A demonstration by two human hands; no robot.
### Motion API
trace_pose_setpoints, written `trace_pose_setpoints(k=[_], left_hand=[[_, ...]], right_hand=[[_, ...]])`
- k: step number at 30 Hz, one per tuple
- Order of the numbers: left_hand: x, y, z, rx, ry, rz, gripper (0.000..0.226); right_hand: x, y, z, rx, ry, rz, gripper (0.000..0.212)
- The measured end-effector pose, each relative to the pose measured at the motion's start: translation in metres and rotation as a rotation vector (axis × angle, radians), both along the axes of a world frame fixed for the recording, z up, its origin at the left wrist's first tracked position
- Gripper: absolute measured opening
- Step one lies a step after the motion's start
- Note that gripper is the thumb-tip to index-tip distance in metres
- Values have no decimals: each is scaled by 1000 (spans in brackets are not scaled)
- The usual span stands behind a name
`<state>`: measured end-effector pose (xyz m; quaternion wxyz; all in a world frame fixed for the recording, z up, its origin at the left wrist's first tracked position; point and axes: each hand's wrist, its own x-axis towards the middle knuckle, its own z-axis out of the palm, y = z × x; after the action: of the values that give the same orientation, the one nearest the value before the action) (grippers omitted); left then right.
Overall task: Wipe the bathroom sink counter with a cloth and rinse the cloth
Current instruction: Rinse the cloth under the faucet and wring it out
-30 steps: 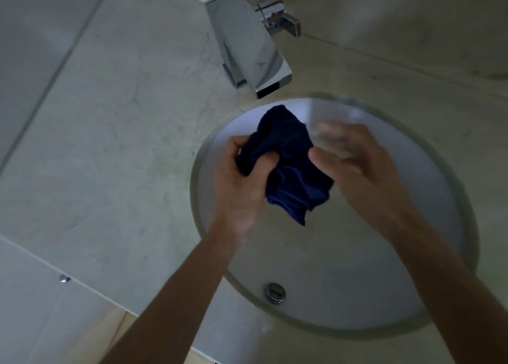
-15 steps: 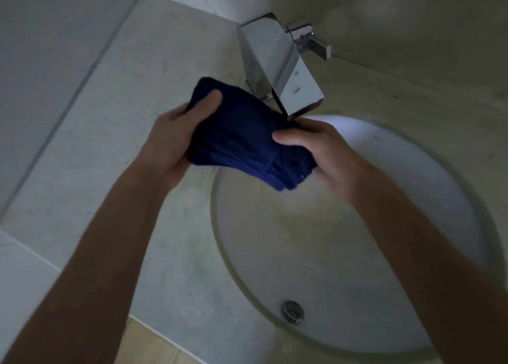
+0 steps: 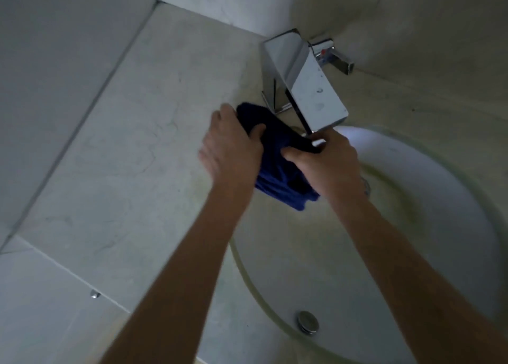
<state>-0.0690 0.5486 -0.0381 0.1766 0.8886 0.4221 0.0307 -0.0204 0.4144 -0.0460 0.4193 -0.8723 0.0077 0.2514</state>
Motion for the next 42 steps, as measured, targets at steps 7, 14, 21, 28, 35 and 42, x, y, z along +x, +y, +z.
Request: trace_pose_setpoints(k=[7,14,21,28,35,42], left_hand=[[11,-66,-4,-880,-469,436,21],[46,-67,-21,-934,-521,526,16],[13,-63,-25,-800,-260,265,24],[-11,-118,37,-1344,-28,21,32],[21,-259,81,-1501,191,-296,45],[50,-431,80,-1474,368,-361,43]], right_hand=[[82,-37,40,76,-208,-9,40],[138,12,17,-74,-411,322,24],[111,-51,24,-142,-114,287,35],[46,-212,72,106,226,-41,30],[1,-391,129,219,250,-316,41],[11,-559,137,86,223,-296,42]])
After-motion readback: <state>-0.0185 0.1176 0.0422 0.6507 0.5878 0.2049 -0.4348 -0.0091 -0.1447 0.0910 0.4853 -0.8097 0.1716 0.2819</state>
